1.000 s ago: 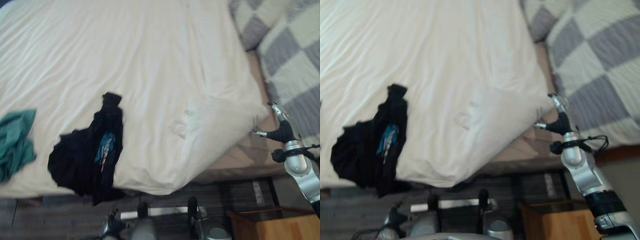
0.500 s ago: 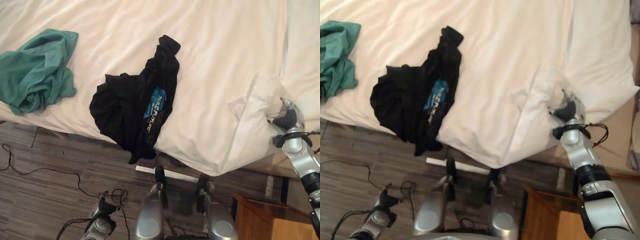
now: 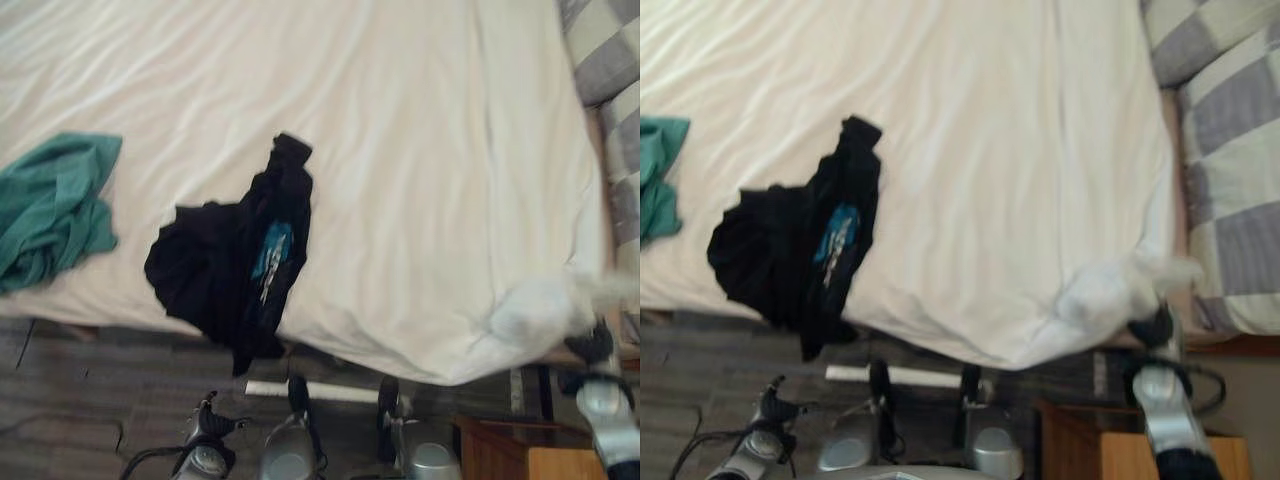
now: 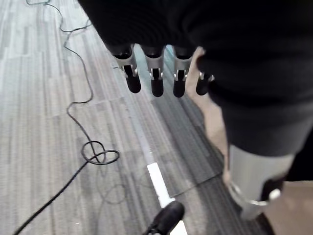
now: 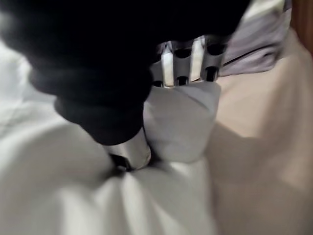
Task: Tidy up the quilt and then pick up the clothes from the bed and put them into the laundry hamper.
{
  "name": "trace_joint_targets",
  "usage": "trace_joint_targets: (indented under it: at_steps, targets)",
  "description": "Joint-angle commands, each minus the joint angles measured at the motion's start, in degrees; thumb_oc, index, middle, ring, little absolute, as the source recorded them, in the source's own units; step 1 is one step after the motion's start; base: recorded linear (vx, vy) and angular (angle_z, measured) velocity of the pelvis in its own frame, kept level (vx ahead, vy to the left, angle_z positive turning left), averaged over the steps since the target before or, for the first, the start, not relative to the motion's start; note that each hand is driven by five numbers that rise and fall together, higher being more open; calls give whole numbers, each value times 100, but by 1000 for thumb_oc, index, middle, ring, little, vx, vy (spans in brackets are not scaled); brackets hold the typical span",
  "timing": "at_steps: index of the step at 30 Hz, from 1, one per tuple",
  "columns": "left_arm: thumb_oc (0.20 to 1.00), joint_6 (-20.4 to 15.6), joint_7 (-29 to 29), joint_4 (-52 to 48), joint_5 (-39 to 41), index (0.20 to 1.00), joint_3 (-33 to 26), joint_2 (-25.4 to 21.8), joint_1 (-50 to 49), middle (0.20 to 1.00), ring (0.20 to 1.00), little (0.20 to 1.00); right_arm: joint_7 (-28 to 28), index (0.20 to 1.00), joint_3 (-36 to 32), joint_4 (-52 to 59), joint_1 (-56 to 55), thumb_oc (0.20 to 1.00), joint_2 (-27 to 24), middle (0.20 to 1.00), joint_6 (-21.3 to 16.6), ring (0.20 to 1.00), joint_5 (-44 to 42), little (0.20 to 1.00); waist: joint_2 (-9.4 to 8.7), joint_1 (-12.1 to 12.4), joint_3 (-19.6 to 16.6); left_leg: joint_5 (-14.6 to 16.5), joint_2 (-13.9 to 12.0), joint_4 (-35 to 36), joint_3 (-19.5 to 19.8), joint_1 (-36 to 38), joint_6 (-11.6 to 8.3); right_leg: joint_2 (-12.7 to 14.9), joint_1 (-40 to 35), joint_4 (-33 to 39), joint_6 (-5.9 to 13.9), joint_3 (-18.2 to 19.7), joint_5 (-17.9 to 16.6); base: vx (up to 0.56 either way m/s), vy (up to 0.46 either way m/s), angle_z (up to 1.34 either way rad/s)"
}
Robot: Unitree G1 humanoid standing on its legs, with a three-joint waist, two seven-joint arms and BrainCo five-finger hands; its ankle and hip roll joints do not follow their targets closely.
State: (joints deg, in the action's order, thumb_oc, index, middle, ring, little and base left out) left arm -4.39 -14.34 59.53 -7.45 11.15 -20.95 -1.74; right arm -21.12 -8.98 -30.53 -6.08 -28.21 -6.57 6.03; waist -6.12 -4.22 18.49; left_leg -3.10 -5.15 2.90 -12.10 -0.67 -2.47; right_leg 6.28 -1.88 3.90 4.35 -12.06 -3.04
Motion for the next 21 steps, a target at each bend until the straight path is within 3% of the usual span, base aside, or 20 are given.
trace_joint_targets:
  at_steps: [1, 3, 5, 6, 7, 11, 18, 21]
  targets:
    - [1000, 107, 22, 325, -67, 1000, -127, 57, 68, 1000, 1000, 1000, -133, 1000, -108, -463, -355, 1000, -157, 1000, 220, 1000, -599, 1000, 81, -205, -370, 188, -501, -230, 71, -80, -403, 173, 542, -636, 452, 365, 525, 109, 80, -14]
    - [1000, 130, 24, 360, -45, 1000, -162, 94, 29, 1000, 1000, 1000, -203, 1000, -269, -567, -478, 1000, -46, 1000, 263, 1000, -734, 1000, 75, -246, -452, 172, -491, -133, 42, 6, -406, 177, 474, -584, 472, 370, 510, 84, 61, 2]
    - [1000, 186, -7, 421, -19, 1000, -206, 220, -103, 1000, 1000, 1000, -560, 1000, -943, -372, -856, 1000, 209, 1000, 277, 1000, -1088, 1000, 71, -336, -620, 166, -475, 32, 21, 164, -404, 179, 372, -530, 510, 389, 500, 99, 74, 1]
    - [1000, 187, -7, 420, -19, 1000, -203, 220, -105, 1000, 1000, 1000, -560, 1000, -946, -366, -862, 1000, 211, 1000, 280, 1000, -1087, 1000, 72, -332, -620, 165, -475, 35, 20, 167, -404, 179, 370, -529, 511, 389, 499, 82, 58, 9]
    - [1000, 209, -40, 457, 2, 1000, -270, 330, -208, 1000, 1000, 1000, -924, 1000, -1441, 83, -1088, 1000, 272, 1000, 267, 1000, -1094, 1000, 80, -393, -716, 184, -469, 84, 13, 241, -397, 181, 325, -527, 534, 389, 516, 85, 60, 10]
    - [1000, 199, -137, 589, -43, 1000, -324, 498, -312, 1000, 1000, 1000, -1652, 1000, -2058, 1121, -1143, 1000, 79, 1000, 306, 1000, -376, 1000, 137, -457, -760, 244, -465, 94, 7, 329, -387, 191, 305, -565, 549, 431, 564, 64, 46, -4]
    - [1000, 153, -87, 670, -290, 1000, -118, 530, -374, 1000, 1000, 1000, -2186, 1000, -2036, 2939, -98, 1000, -689, 1000, 368, 1000, 1115, 1000, 252, -206, -620, 280, -445, 0, 65, 274, -377, 194, 315, -521, 509, 448, 619, 7, -9, -16]
    - [1000, 139, -87, 646, -332, 1000, 3, 531, -358, 1000, 1000, 1000, -2218, 1000, -1722, 3274, 376, 1000, -735, 1000, 370, 1000, 1258, 1000, 324, -76, -549, 260, -448, -13, 107, 234, -381, 196, 285, -459, 489, 412, 625, -7, -10, 3]
